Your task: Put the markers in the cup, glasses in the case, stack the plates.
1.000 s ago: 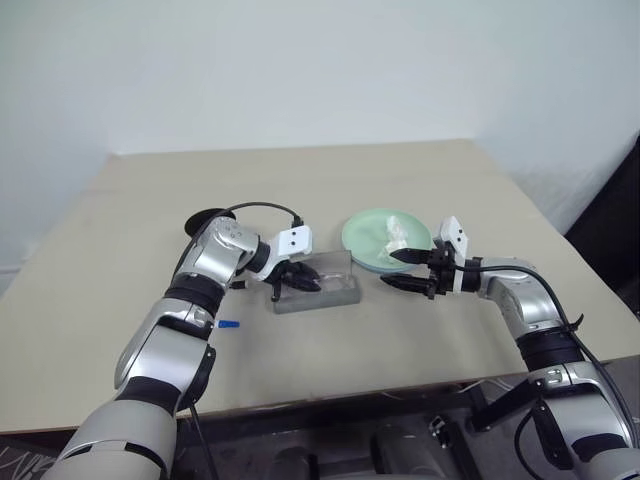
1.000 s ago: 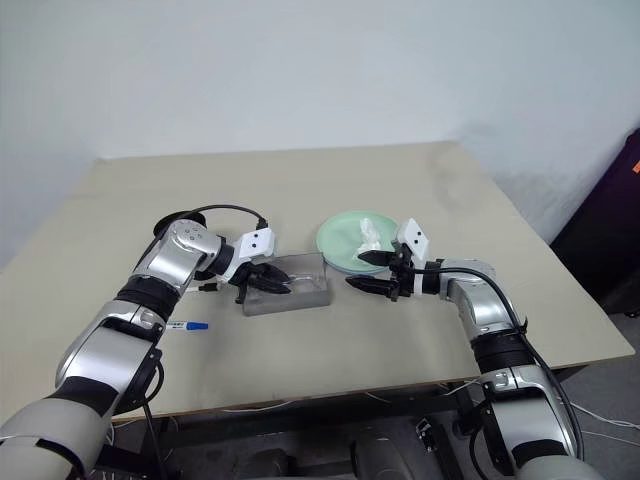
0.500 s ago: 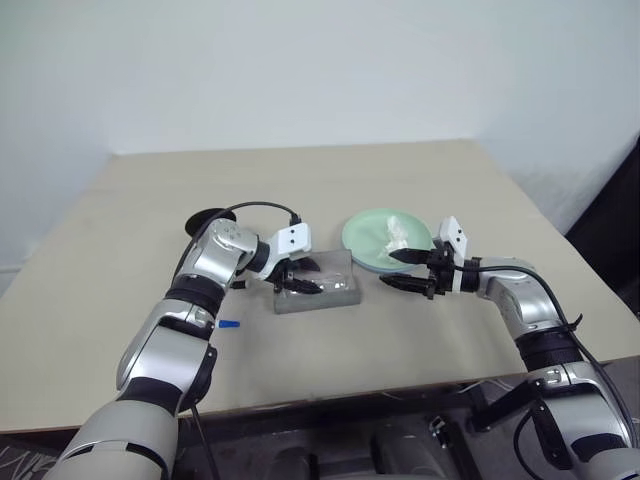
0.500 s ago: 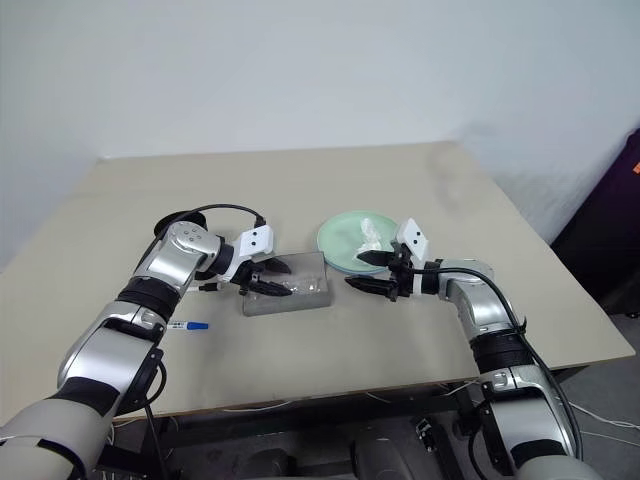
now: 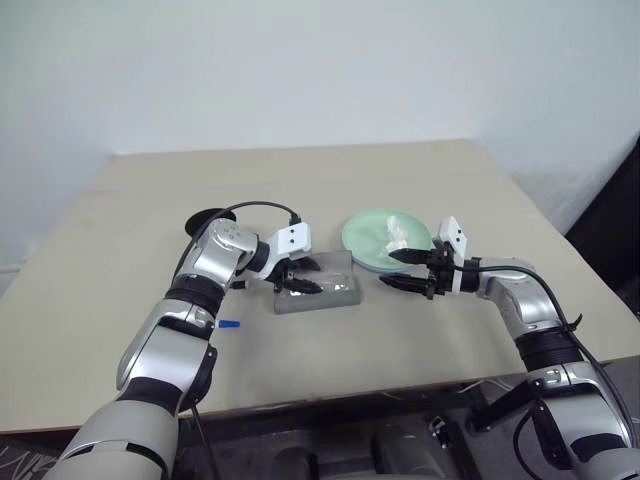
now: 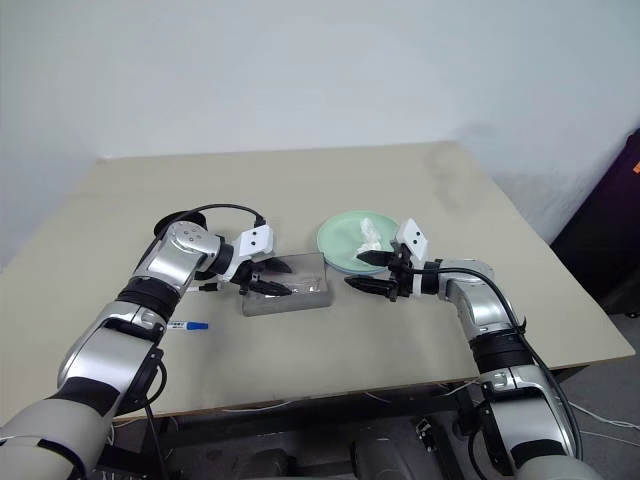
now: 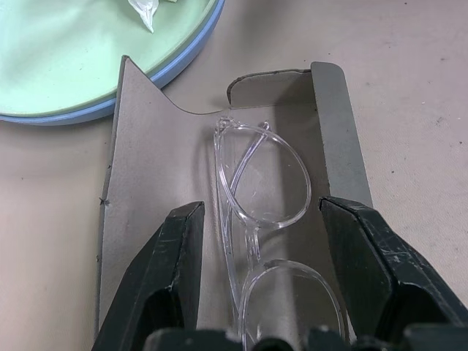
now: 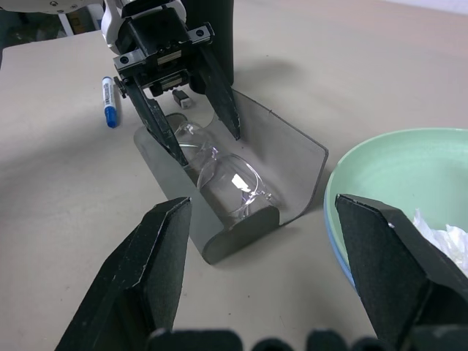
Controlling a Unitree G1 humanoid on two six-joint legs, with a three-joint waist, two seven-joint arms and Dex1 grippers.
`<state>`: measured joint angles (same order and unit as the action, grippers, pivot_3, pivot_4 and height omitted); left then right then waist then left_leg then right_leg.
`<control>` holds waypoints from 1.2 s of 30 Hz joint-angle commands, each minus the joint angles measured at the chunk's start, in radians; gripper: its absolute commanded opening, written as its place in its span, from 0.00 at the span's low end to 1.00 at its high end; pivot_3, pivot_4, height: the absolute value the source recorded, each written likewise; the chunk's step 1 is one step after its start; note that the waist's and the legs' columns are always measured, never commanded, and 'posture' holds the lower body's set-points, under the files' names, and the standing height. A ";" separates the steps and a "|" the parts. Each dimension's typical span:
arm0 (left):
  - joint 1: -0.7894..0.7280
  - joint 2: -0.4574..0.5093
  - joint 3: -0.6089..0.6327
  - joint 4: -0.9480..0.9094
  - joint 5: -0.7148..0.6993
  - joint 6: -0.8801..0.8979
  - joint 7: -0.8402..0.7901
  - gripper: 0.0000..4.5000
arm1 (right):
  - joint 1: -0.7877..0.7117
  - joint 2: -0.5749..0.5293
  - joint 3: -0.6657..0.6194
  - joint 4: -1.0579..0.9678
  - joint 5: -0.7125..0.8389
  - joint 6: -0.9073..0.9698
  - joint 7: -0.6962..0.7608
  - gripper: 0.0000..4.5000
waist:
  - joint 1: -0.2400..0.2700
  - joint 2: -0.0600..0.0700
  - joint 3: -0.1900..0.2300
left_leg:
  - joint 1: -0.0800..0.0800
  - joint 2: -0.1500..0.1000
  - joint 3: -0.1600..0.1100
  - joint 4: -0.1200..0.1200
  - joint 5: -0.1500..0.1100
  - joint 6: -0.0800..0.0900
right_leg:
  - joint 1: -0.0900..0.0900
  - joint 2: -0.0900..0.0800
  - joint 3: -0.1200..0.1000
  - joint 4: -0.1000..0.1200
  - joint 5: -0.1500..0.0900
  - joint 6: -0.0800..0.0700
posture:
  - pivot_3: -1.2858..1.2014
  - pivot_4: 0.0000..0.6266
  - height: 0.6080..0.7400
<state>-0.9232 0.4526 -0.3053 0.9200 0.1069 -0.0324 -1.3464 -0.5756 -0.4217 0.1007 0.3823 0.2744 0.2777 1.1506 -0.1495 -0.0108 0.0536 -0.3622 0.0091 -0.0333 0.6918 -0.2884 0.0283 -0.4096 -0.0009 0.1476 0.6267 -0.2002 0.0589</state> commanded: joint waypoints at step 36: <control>-0.159 -0.057 0.091 0.187 0.080 -0.216 0.395 0.01 | -0.029 0.002 -0.008 -0.015 0.007 -0.018 0.005 0.76 | 0.024 0.000 0.000 | -0.001 0.000 -0.001 0.001 0.000 0.000 | 0.000 0.000 -0.002 0.000 0.000 0.000 | 0.52 0.00 1.00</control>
<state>-1.0590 0.3895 -0.2080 1.1126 0.1667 -0.2201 -0.9772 -0.5779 -0.4173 0.1034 0.3856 0.2739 0.2756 1.1513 -0.1253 -0.0111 0.0539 -0.3628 0.0086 -0.0346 0.6924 -0.2884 0.0282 -0.4096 -0.0008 0.1461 0.6267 -0.2000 0.0591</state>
